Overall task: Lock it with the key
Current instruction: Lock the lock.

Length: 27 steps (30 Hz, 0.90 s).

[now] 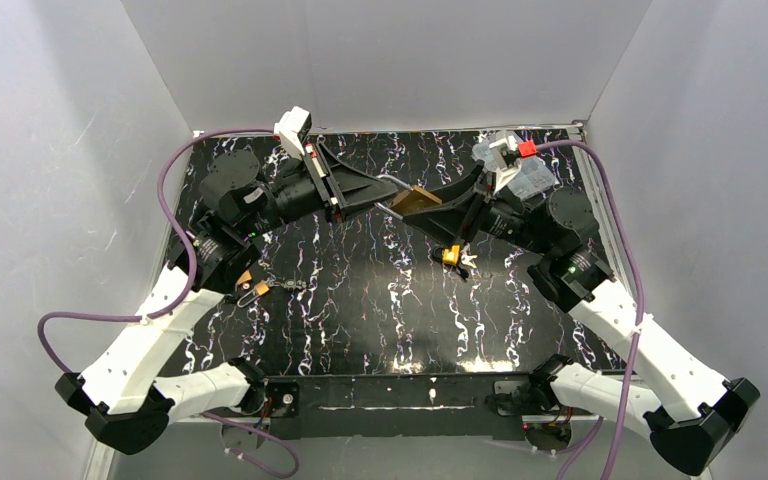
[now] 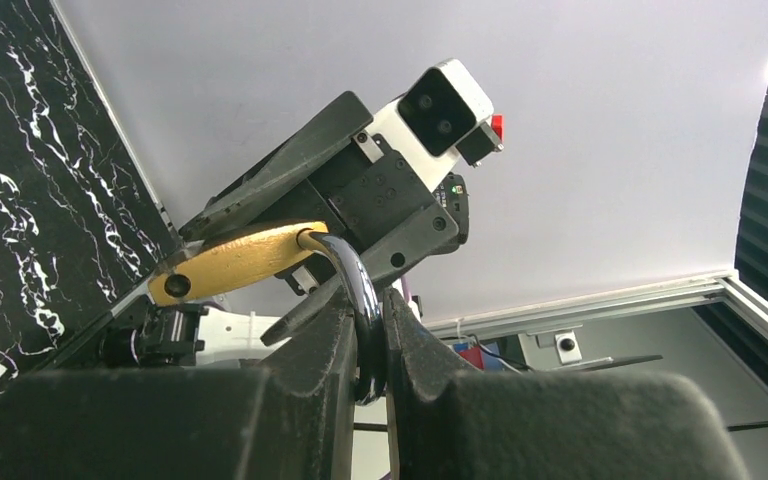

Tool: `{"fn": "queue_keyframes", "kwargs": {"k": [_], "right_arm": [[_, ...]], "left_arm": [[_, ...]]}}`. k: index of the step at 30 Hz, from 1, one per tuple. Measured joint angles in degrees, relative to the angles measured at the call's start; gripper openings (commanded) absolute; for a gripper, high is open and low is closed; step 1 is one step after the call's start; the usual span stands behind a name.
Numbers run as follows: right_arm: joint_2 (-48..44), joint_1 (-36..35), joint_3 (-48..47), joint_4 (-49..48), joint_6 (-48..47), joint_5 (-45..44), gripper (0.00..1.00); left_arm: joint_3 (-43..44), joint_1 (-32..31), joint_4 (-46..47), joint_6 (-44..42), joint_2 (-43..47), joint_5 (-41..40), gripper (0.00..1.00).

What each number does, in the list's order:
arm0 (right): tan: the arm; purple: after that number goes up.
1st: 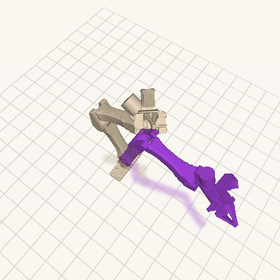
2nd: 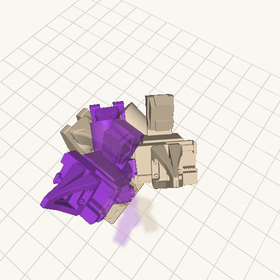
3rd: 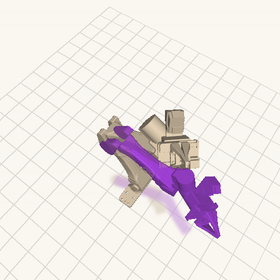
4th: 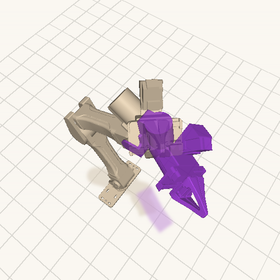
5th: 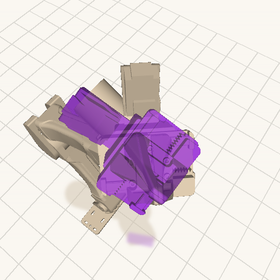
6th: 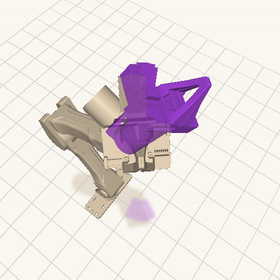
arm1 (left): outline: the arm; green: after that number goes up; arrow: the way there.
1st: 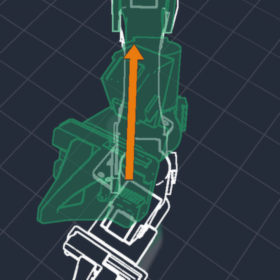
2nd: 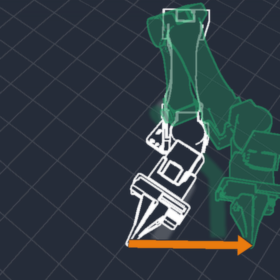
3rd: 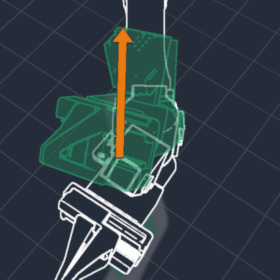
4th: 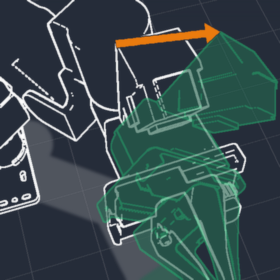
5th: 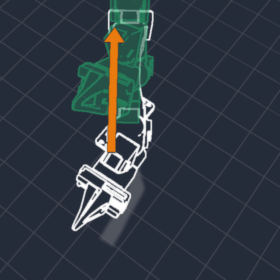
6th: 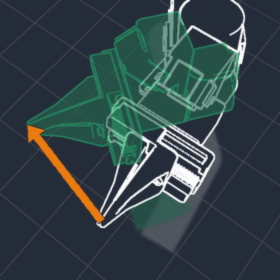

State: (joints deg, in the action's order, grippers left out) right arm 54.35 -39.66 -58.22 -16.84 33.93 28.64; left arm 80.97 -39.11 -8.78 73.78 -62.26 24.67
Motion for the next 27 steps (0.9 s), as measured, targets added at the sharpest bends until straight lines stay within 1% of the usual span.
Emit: {"fn": "queue_keyframes", "kwargs": {"k": [3, 5, 7, 9, 11, 15, 16, 18, 21, 27], "right_arm": [[0.07, 0.04, 0.04, 0.02, 0.37, -0.15, 0.47], [0.04, 0.07, 0.04, -0.04, 0.52, -0.2, 0.37], [0.04, 0.07, 0.04, -0.02, 0.63, -0.28, 0.21], [-0.04, 0.15, 0.04, -0.11, 0.81, 0.46, 0.01], [-0.7, -0.2, 0.02, -0.07, 1.16, 1.38, 0.01], [-2.47, -0.26, 0.02, 2.86, 1.77, 1.97, 0.01], [-3.04, -0.33, 0.02, 4.33, 1.92, 2.08, 0.01], [-4.28, -0.17, 0.02, 7.85, 2.03, 2.08, 0.01], [-5.73, -0.04, 0.04, 11.69, 2.4, 2.86, 0.01], [-8.15, -0.07, 0.48, 15.72, 3.93, 7.63, 0.01]], "left_arm": [[0.0, -0.02, 0.31, 0.17, 0.0, -0.09, 0.0], [0.0, -0.02, 0.83, 0.28, 0.0, -0.09, 0.0], [0.0, -0.02, 1.42, 0.39, 0.0, -0.09, 0.0], [0.0, -0.02, 2.01, 0.37, 0.0, -0.22, 0.0], [0.0, 0.33, 2.14, 0.11, -0.02, -0.48, 0.0], [0.0, 0.13, -0.55, -5.31, 0.61, 0.63, 0.28], [0.0, -0.02, -2.23, -7.43, 0.85, 1.29, 0.34], [0.0, -0.02, -5.05, -11.76, 1.57, 2.47, 0.41], [0.04, -0.02, -9.64, -17.75, 3.23, 4.24, 0.44], [2.29, -0.02, -17.66, -28.5, 4.7, 8.07, 0.44]]}}
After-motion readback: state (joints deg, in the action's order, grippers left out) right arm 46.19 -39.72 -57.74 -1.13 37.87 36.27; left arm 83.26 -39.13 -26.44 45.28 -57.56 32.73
